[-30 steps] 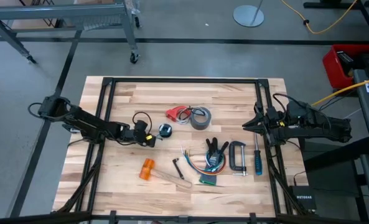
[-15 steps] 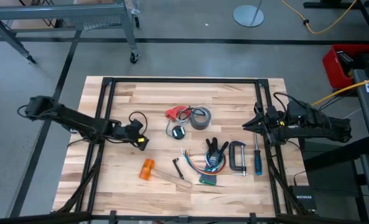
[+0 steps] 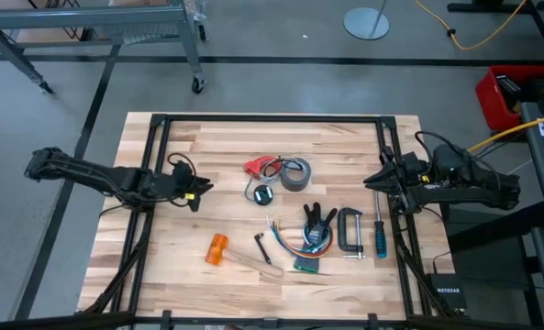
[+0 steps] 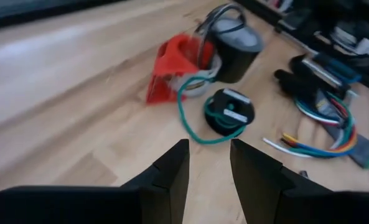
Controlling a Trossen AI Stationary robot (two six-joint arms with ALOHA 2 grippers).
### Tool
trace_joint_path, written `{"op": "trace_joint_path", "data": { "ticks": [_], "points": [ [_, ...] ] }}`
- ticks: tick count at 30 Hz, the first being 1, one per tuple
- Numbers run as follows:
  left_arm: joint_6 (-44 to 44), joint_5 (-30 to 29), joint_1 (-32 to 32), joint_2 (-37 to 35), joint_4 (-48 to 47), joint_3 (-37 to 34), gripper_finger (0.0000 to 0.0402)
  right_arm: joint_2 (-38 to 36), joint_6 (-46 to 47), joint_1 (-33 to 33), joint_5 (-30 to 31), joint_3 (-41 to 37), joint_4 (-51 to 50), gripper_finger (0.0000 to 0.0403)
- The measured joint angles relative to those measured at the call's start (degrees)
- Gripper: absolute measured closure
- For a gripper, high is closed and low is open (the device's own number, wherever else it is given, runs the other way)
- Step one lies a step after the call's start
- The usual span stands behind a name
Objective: Coil cords
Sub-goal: Return to Home Position
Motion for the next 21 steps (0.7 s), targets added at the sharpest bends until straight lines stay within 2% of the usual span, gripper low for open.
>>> {"op": "trace_joint_path", "data": {
  "ticks": [3, 10, 17, 21],
  "points": [
    [2.7, -1.0, -1.2, -3.8, -1.7, 0.0, 0.0292, -0.1, -0.1, 0.0, -0.2, 0.0, -0.3, 0.0347],
    [7.5, -7.9, -3.7, -13.8, -6.3, -1.0, 0.0292, -4.1, -0.1, 0.0, -0.6, 0.0, -0.4, 0.0347],
    [13.3, -7.5, -6.7, -21.9, -3.4, -6.8, 0.0292, -10.0, 0.2, 0.0, -0.3, 0.0, -0.9, 0.0347],
    [19.3, -5.9, -8.3, -24.8, 5.1, -11.2, 0.0292, -11.8, 0.2, 0.0, -0.2, 0.0, -1.6, 0.0347]
  ]
}}
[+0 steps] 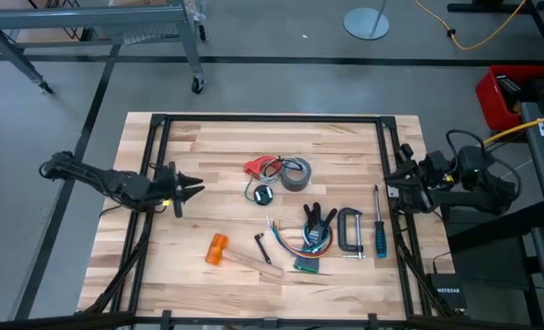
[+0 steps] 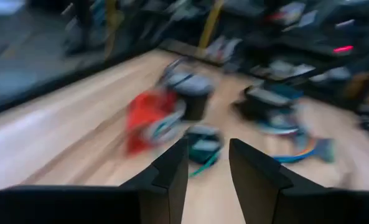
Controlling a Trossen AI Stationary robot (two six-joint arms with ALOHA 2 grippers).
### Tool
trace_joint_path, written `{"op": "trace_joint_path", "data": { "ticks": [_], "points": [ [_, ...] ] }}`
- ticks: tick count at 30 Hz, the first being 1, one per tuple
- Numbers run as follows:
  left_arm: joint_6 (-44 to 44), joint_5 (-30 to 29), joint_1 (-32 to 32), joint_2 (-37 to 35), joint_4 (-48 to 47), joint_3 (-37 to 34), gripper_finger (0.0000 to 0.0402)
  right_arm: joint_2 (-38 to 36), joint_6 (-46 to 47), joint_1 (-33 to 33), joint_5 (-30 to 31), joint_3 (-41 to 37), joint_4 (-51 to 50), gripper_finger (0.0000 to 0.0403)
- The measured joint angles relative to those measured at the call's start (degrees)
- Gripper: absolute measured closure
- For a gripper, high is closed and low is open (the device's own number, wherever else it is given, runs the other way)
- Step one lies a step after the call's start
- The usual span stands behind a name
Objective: Coil cords
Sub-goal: Return to Home Position
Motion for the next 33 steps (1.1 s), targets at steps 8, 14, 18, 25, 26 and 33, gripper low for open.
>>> {"op": "trace_joint_path", "data": {
  "ticks": [8, 14, 18, 25, 26, 33],
  "points": [
    [22.9, 23.1, -0.6, -1.9, 25.6, -7.8, 0.0292, -0.3, -0.2, 0.0, 0.2, 0.0, -0.2, 0.0347],
    [29.4, 23.5, 0.4, -1.9, 30.9, -7.8, 0.0292, -0.1, -1.6, 0.0, 3.2, -0.2, -0.2, 0.0347],
    [30.6, 23.5, 3.1, -1.7, 31.6, -7.8, 0.0292, 0.3, -2.6, 0.0, 4.8, -2.2, 0.2, 0.0347],
    [29.5, 23.5, 10.3, -1.4, 31.6, -7.8, 0.0292, 0.3, -4.4, 0.0, 4.8, -11.8, 13.6, 0.0347],
    [29.1, 23.5, 11.3, -1.4, 31.6, -7.8, 0.0292, 0.3, -4.4, 0.0, 4.7, -13.4, 15.8, 0.0347],
    [20.3, 23.5, 16.7, -1.4, 25.7, -7.9, 0.0292, 0.3, -4.3, 0.0, 4.2, -21.4, 19.8, 0.0347]
  ]
}}
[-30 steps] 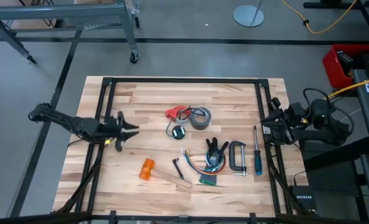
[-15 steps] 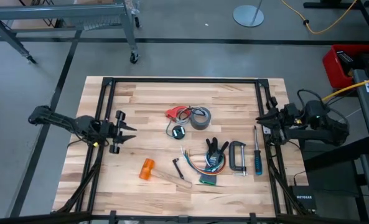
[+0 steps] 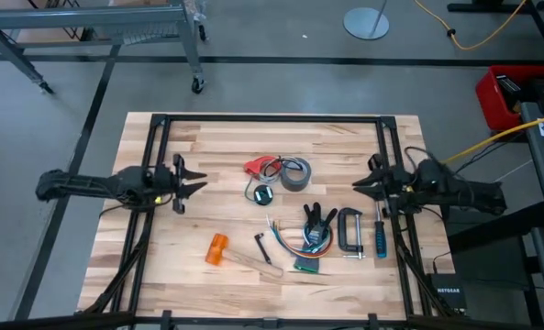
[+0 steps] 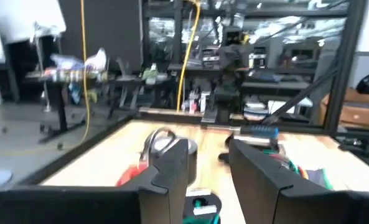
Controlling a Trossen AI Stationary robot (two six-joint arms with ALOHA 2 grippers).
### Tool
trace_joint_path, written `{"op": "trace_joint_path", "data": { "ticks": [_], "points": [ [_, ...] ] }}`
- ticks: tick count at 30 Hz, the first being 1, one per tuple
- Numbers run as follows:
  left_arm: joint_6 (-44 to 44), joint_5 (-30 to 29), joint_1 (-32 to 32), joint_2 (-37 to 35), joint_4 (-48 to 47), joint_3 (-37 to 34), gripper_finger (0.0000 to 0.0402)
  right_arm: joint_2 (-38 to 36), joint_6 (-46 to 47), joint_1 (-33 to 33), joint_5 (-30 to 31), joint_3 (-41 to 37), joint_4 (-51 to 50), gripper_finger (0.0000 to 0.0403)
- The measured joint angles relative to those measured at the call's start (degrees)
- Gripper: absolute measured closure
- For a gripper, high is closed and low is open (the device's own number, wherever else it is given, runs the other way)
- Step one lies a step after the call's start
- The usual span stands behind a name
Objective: Coil cords
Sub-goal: Return to Home Position
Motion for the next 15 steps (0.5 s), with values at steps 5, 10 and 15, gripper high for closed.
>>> {"op": "trace_joint_path", "data": {
  "ticks": [5, 10, 15],
  "points": [
    [-4.5, 0.0, 1.3, 0.0, -2.9, 0.0, 0.0292, 0.0, 1.4, 0.0, 0.0, -3.6, 0.2, 0.0347],
    [-5.1, 0.0, 1.3, 0.0, -3.1, 0.0, 0.0292, 0.0, 1.4, 0.0, 0.4, -6.3, 0.2, 0.0347],
    [-6.0, 0.0, 1.3, 0.0, -3.1, 0.0, 0.0292, 0.0, 1.3, 0.0, 4.3, -8.9, 0.4, 0.0347]
  ]
}}
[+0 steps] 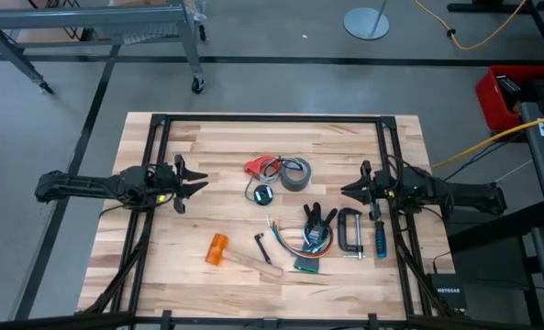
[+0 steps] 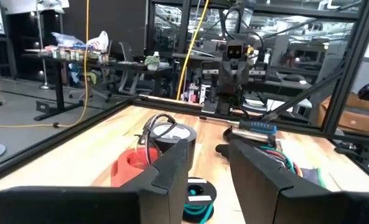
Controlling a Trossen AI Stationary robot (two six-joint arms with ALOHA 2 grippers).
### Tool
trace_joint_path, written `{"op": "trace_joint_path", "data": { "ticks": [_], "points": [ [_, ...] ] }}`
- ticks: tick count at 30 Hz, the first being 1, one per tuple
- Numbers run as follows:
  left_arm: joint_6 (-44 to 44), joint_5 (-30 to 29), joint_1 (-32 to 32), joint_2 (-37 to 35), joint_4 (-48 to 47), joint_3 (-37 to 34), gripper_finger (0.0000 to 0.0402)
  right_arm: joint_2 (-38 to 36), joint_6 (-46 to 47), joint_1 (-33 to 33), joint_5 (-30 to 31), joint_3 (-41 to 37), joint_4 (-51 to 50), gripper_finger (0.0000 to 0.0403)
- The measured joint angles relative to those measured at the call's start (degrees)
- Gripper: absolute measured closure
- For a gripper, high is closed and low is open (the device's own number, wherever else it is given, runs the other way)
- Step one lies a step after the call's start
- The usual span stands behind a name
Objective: Coil cords
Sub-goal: Return to Home Position
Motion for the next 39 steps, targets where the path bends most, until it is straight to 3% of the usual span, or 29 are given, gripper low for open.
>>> {"op": "trace_joint_path", "data": {
  "ticks": [16, 25, 39],
  "points": [
    [-5.8, -3.5, 0.0, 0.0, -3.1, 0.0, 0.0292, 0.0, -4.6, 0.0, 5.8, -2.7, 0.7, 0.0347],
    [-7.2, -3.5, 0.0, 0.0, -8.9, 0.0, 0.0292, 0.0, -4.6, 0.0, 6.0, -2.7, 0.4, 0.0347],
    [-4.7, -3.5, 0.0, 0.0, -9.2, 0.0, 0.0292, 0.0, -4.6, 0.0, 6.2, -2.8, 0.3, 0.0347]
  ]
}}
